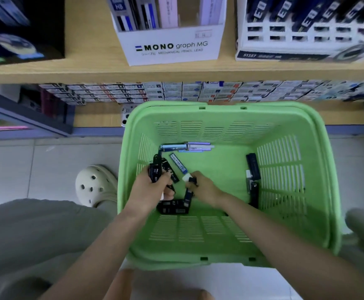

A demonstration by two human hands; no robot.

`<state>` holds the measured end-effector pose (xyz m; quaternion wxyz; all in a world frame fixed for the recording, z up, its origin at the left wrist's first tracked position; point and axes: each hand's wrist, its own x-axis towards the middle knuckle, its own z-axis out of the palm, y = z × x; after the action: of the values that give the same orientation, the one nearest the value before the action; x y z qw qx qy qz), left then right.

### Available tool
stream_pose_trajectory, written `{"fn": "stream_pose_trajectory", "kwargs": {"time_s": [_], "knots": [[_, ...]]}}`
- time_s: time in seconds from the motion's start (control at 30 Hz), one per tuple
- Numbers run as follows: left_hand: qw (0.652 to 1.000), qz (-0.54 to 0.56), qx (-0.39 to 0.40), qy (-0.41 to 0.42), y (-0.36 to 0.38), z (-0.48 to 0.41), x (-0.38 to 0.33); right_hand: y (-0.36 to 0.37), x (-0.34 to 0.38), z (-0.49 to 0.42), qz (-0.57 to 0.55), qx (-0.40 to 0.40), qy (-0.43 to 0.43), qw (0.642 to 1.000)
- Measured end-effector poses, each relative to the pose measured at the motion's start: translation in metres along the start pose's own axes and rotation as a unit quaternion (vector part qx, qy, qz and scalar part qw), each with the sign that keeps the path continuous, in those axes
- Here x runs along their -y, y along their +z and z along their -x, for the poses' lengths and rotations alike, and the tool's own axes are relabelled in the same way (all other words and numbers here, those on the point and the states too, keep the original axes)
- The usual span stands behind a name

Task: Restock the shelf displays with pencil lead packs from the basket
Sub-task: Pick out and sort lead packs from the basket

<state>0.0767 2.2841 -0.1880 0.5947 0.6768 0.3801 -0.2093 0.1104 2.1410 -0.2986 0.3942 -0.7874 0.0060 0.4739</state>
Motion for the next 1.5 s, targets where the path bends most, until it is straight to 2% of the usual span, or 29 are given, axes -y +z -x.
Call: {"fn": "stream_pose_trajectory", "kwargs": {"time_s": [0.1, 0.23, 0.43, 0.77, 1.13, 1.3, 1.5], "knots": [[1.0, 0.025, 0.004, -0.018, 0.0, 0.009, 0.003, -0.015, 0.023, 0.017, -0.065, -0.041, -0.025, 0.997], [1.0, -0.001, 0.019, 0.009, 0.004, 0.023, -0.005, -0.036, 0.056, 0.047, -0.126, -0.044, -0.079, 0.988], [0.993, 0.038, 0.103, 0.041, 0.017, 0.057, -0.038, -0.057, 0.096, 0.1, -0.146, -0.072, -0.152, 0.975], [0.981, 0.099, 0.086, 0.141, 0.02, 0.114, -0.086, -0.11, 0.127, 0.192, -0.162, -0.154, -0.212, 0.951], [0.963, 0.06, 0.152, 0.215, 0.005, 0.147, -0.147, -0.146, 0.157, 0.252, -0.027, -0.29, -0.25, 0.923], [0.951, 0.029, 0.174, 0.253, -0.003, 0.137, -0.178, -0.178, 0.165, 0.259, 0.086, -0.397, -0.238, 0.882], [0.943, 0.037, 0.193, 0.268, 0.004, 0.125, -0.199, -0.24, 0.158, 0.261, 0.164, -0.562, -0.196, 0.787]]}}
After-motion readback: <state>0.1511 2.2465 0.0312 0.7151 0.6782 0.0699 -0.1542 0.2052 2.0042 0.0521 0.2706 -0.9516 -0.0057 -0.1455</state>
